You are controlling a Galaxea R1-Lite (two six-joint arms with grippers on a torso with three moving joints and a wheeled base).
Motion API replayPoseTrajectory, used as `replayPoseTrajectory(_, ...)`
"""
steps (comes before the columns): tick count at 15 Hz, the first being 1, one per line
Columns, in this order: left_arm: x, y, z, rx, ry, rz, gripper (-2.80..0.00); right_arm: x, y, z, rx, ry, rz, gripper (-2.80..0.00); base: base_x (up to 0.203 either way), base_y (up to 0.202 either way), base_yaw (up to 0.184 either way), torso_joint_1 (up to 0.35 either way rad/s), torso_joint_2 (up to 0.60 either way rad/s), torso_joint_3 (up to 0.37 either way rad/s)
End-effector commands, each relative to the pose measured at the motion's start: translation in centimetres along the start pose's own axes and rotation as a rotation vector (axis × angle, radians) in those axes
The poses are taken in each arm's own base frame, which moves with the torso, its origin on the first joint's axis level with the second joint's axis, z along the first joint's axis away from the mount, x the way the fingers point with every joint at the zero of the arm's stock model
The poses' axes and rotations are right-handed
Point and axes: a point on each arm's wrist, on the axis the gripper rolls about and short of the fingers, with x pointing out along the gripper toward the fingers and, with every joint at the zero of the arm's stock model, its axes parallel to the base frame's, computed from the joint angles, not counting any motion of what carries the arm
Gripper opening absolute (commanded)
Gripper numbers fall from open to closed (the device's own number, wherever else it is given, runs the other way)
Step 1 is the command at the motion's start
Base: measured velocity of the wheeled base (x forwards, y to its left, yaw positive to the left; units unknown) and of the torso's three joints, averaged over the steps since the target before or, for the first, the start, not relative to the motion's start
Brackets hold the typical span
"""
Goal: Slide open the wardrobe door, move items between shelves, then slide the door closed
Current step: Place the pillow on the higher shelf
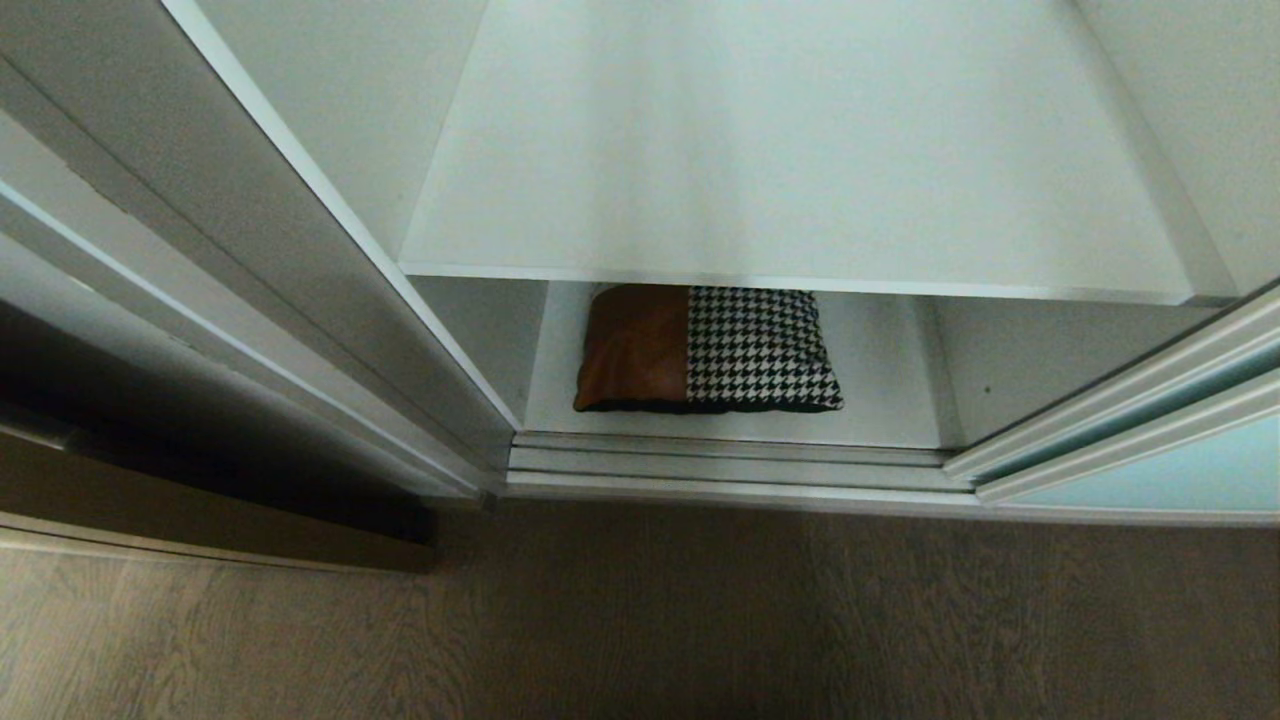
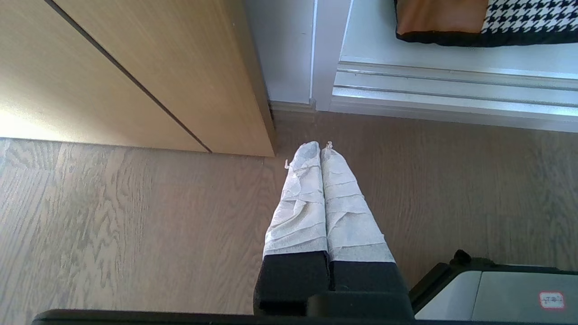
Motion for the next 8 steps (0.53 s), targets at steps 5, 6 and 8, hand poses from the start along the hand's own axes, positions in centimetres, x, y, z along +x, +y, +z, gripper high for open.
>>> replayPoseTrajectory(5, 0.02, 0.00, -0.04, 0.000, 0.002, 0.001, -2.80, 0.01, 0.00, -0.04, 0.000, 0.002, -0.001, -2.80, 0.000, 0.000, 0.000, 0.000, 0.00, 0.000)
replayPoseTrajectory(6, 0.02, 0.00, -0.04, 0.000, 0.002, 0.000, -2.80, 0.01, 0.00, -0.04, 0.000, 0.002, -0.001, -2.80, 0.000, 0.000, 0.000, 0.000, 0.00, 0.000)
replayPoseTrajectory(8, 0.02, 0.00, -0.04, 0.000, 0.002, 0.000, -2.80, 0.01, 0.00, -0.04, -0.001, 0.002, -0.001, -2.80, 0.000, 0.000, 0.000, 0.000, 0.00, 0.000)
